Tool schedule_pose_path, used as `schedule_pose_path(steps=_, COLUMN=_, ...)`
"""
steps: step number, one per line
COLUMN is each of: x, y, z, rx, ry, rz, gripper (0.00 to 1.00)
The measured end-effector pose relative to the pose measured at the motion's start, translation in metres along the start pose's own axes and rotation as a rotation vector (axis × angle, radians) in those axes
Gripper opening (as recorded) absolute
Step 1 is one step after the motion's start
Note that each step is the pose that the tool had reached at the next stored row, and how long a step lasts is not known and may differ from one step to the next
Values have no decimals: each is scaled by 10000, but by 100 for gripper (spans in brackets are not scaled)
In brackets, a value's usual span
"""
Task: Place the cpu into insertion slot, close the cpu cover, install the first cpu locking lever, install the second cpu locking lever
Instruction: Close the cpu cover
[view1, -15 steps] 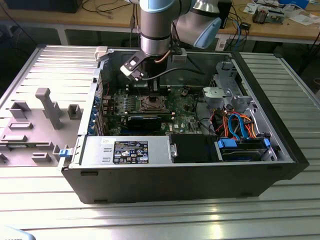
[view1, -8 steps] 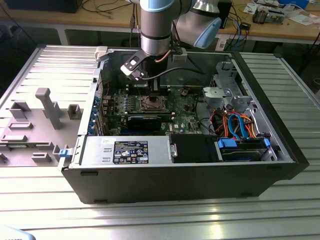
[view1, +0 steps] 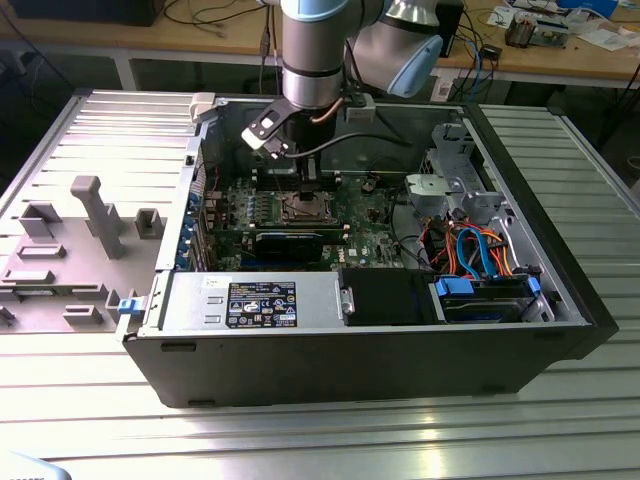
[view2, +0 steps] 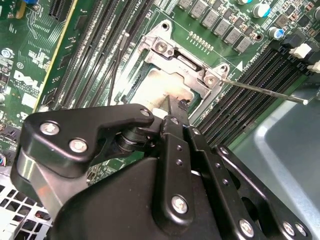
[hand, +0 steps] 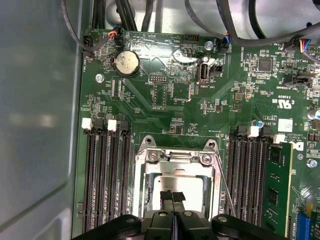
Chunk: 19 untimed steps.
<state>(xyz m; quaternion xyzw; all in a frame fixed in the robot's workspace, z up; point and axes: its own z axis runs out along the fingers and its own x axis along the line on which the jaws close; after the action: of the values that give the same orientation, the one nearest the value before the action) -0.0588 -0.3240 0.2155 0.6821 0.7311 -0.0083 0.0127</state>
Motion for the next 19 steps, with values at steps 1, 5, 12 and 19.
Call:
schedule_pose_path(steps=1, x=-1, y=0, z=-3, rx=1, ry=-2, rz=0, gripper=11)
schedule_pose_path(steps=5, x=-1, y=7, z=-5, rx=2, ry=-1, rz=0, gripper=11)
schedule_pose_path(steps=12, x=-4, y=17, z=-78, rx=2, ry=-2, rz=0, gripper=11)
schedule_pose_path(steps=19, x=-8, y=20, z=-211, rx=2, ry=-2, rz=0, gripper=11)
